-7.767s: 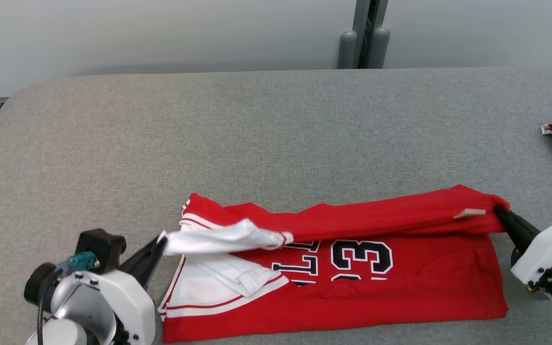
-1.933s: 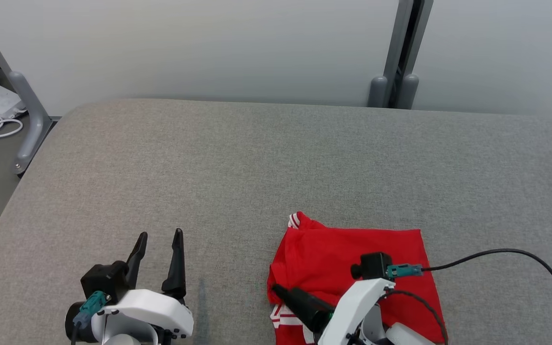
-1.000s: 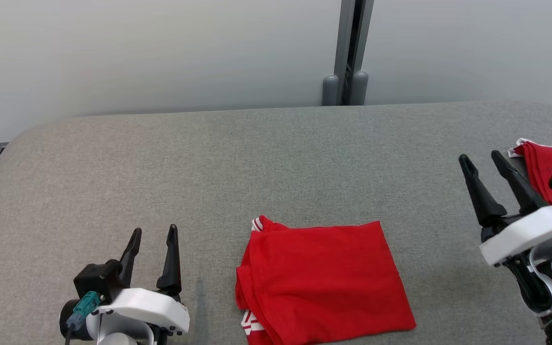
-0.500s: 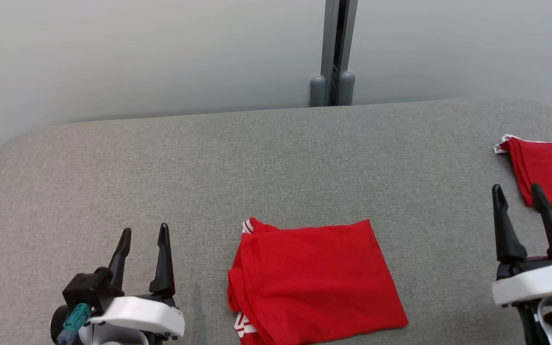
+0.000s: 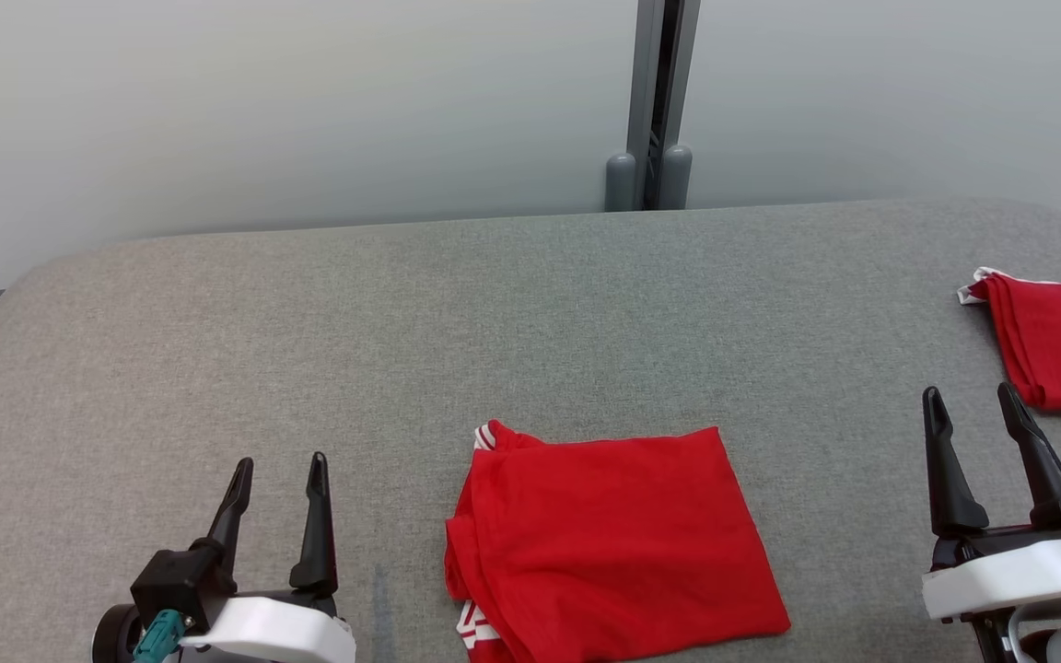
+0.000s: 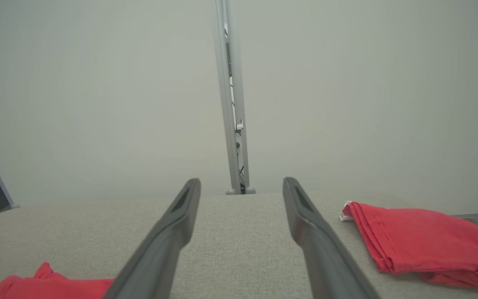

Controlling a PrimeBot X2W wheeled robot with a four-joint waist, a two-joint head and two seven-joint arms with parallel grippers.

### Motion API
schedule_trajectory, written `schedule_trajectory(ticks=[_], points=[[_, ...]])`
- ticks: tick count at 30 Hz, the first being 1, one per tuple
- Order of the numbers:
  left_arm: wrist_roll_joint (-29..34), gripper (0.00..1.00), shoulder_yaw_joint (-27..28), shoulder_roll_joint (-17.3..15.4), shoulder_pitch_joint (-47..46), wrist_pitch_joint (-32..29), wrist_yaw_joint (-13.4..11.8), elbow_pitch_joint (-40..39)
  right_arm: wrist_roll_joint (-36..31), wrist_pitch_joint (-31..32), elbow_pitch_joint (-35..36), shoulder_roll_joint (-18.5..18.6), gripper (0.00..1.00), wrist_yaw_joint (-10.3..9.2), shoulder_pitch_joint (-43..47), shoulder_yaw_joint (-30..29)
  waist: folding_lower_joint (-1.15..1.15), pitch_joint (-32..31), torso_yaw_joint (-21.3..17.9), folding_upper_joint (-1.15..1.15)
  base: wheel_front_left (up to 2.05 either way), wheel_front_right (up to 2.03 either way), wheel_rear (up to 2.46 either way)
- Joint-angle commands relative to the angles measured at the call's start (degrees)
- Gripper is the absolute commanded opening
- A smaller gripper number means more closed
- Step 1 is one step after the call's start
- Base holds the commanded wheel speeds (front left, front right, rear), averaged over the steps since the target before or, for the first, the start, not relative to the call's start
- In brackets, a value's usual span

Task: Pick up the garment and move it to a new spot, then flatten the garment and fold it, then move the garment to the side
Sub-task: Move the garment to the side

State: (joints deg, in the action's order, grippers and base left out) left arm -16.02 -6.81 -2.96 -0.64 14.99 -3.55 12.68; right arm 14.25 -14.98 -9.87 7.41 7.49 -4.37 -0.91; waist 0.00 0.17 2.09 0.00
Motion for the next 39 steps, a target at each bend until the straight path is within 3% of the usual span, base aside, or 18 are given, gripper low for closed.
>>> schedule_trajectory(ticks=[1, 39], points=[[0.5, 1.00, 0.3, -0.1, 0.2, 0.2, 0.2, -0.3, -0.1, -0.3, 0.3, 0.2, 1.00, 0.00, 0.3, 0.0, 0.00, 0.0, 0.1, 0.00, 0.00, 0.00, 0.00], [0.1, 1.00, -0.4, -0.1, -0.1, 0.2, -0.9, -1.1, 0.1, -0.3, -0.3, -0.6, 1.00, 0.00, 0.2, 0.3, 0.00, 0.6, 0.7, 0.00, 0.00, 0.00, 0.00]])
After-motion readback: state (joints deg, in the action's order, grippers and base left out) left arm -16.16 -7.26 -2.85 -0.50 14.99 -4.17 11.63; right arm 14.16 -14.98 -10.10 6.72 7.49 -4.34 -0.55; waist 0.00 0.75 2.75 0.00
